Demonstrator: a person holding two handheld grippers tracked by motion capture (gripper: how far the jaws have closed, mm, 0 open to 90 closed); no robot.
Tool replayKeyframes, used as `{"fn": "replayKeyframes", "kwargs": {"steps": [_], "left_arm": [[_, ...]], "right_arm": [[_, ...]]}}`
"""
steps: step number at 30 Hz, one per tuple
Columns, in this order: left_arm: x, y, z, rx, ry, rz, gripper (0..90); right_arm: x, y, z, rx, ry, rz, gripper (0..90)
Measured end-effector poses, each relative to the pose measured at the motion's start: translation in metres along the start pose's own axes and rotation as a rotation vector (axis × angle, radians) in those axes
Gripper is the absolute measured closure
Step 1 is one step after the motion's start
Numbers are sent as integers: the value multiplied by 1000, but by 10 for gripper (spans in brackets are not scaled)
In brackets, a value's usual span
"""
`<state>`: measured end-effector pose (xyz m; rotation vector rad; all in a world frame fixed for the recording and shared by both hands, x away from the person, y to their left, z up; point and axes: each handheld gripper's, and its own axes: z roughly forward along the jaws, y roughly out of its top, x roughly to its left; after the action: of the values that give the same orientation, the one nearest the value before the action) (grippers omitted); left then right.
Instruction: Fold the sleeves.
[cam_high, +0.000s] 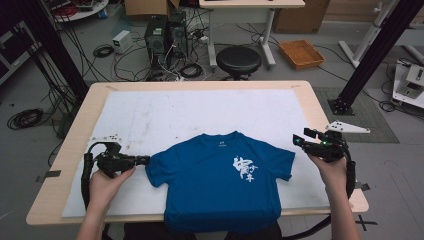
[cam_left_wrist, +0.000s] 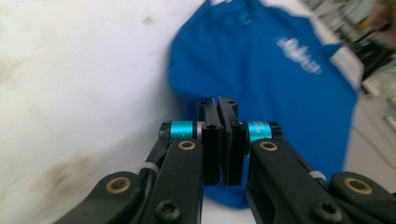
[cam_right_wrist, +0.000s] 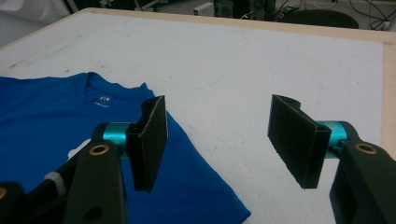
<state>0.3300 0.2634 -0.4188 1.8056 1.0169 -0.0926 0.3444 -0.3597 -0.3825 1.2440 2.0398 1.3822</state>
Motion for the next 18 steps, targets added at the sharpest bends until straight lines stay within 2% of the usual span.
{"fn": "replayKeyframes", "kwargs": {"steps": [2, 3, 4, 5, 6, 8, 9, 14, 18], "left_arm": [[-10, 7, 9, -12, -38, 3, 881], [-17, 11, 16, -12, -72, 3, 881], [-17, 11, 16, -12, -72, 3, 881], [-28, 17, 29, -14, -115, 4, 881], [-28, 17, 29, -14, -115, 4, 881], [-42, 24, 47, -3, -156, -2, 881], [-42, 24, 47, -3, -156, -2, 881], [-61, 33, 80, -12, -221, -28, 880], [-65, 36, 106, 2, -233, -51, 879]], "right_arm": [[1, 1, -1, -3, -2, -1, 377], [1, 2, -1, -4, -1, -4, 378], [2, 3, -2, -9, -3, -5, 377], [2, 3, -2, -9, -3, -10, 377], [2, 4, -3, -11, -4, -11, 377], [3, 4, -3, -12, -4, -9, 377], [3, 4, -3, -12, -4, -9, 377], [2, 4, -3, -11, -5, -12, 378], [2, 3, -2, -6, -9, -15, 377]]}}
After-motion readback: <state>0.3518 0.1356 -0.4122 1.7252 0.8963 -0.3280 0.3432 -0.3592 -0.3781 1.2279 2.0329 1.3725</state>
